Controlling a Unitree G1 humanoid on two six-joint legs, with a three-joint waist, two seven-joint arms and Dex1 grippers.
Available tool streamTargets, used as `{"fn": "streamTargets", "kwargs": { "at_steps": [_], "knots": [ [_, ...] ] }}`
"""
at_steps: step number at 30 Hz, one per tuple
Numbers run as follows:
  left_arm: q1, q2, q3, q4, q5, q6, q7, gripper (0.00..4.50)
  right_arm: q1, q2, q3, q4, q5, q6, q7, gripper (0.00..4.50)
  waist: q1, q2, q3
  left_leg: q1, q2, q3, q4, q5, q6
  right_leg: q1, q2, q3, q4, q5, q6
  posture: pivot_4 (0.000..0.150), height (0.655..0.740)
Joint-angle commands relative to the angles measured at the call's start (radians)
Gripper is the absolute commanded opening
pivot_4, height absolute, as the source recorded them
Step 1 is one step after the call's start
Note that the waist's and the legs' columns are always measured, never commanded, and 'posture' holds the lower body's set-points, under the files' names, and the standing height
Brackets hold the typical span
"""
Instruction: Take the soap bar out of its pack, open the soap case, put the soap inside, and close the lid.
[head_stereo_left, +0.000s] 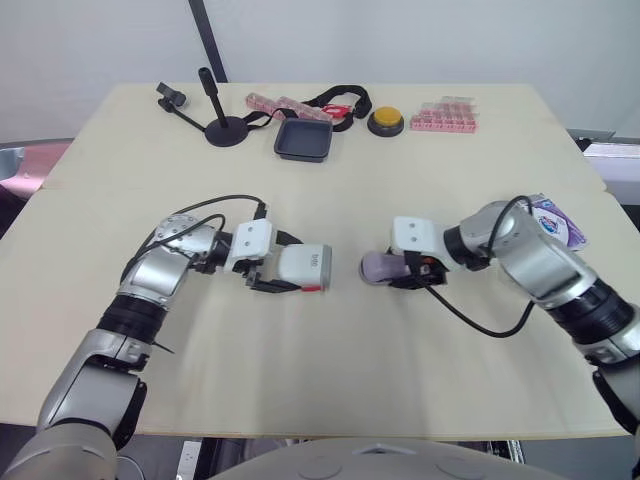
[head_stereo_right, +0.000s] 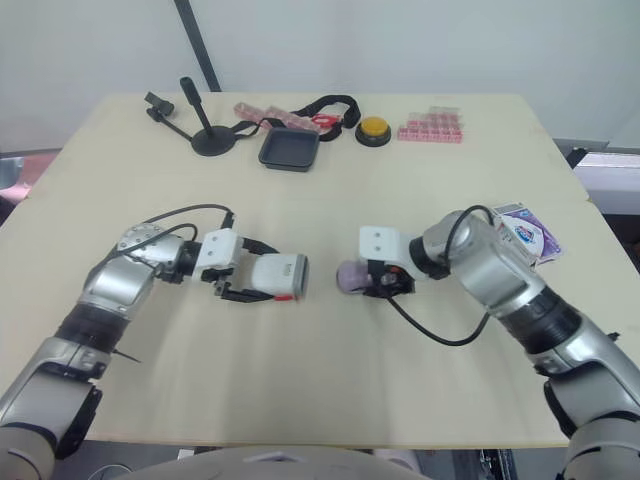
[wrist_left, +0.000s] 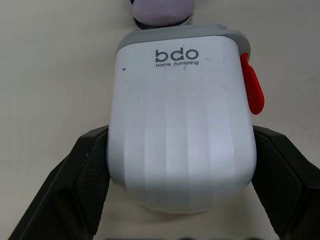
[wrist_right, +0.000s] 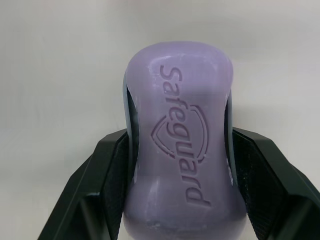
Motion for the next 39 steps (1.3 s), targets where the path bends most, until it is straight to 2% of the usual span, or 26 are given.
{"fn": "streamTargets", "kwargs": {
  "at_steps": [1, 11, 39],
  "knots": [
    [-0.028, -0.021, -0.01, -0.023, -0.002, 0.051, 0.021, 3.46, -0.005, -0.008, -0.047, -0.073, 0.015, 0.027, -0.008, 2.54, 0.0, 0.0, 0.0, 0.0, 0.0, 0.0, 0.0, 0.0, 0.0, 0.0, 0.0, 0.0, 0.0, 0.0, 0.0, 0.15, 0.74],
    [-0.064, -0.091, -0.041, -0.019, 0.016, 0.07, 0.044, 3.46, -0.014, 0.013, -0.039, -0.11, 0.018, 0.084, -0.039, 2.54, 0.003, 0.0, 0.0, 0.002, 0.001, -0.002, 0.001, 0.0, 0.0, -0.002, -0.001, -0.001, 0.005, 0.0, 0.0, 0.15, 0.74],
    [-0.053, -0.126, -0.053, -0.035, 0.05, 0.053, 0.119, 3.46, -0.095, 0.1, 0.032, -0.106, 0.012, 0.173, -0.04, 2.54, 0.006, 0.0, 0.0, 0.0, 0.001, -0.002, 0.005, 0.0, 0.0, -0.004, 0.0, 0.0, 0.007, 0.0, 0.0, 0.15, 0.74]
  ]
}}
